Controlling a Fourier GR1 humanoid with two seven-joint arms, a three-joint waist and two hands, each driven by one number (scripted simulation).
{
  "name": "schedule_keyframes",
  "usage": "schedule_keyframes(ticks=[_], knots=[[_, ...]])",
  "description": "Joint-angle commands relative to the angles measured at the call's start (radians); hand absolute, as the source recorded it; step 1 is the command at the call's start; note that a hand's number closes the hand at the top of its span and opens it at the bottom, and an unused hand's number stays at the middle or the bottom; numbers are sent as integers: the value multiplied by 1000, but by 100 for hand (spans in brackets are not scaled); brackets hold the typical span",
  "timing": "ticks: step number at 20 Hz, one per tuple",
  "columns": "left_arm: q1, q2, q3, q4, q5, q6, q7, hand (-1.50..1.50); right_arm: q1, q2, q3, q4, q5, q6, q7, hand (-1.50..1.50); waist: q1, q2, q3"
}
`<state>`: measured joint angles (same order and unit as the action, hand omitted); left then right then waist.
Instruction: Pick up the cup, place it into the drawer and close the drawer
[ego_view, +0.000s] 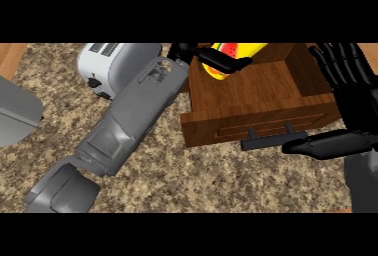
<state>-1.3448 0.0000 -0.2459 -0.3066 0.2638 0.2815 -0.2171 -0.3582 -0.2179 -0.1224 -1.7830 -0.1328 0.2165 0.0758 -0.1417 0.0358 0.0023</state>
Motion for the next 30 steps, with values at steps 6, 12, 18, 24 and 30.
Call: schedule_keyframes(ticks=[6, 12, 18, 24, 30], knots=[[89, 0, -78, -16, 103, -28, -55, -150, -51, -1, 27, 20, -32, 46, -6, -150, -68, 16, -1], [76, 0, -41, -72, 216, -48, -129, -150, -55, 32, 137, 8, -147, 191, 8, 150, -72, 15, -2], [71, 0, -11, -117, 321, -7, -227, -150, -26, -55, 236, 14, -205, 365, 100, 150, -28, -5, -3], [84, 0, -21, -94, 367, 32, -272, -150, 21, -182, 316, -11, -18, 429, 166, -150, 30, -18, -2], [115, 0, -13, -91, 384, 7, -314, -150, 64, -182, 375, 61, 345, 311, 27, -150, 103, -23, -1]])
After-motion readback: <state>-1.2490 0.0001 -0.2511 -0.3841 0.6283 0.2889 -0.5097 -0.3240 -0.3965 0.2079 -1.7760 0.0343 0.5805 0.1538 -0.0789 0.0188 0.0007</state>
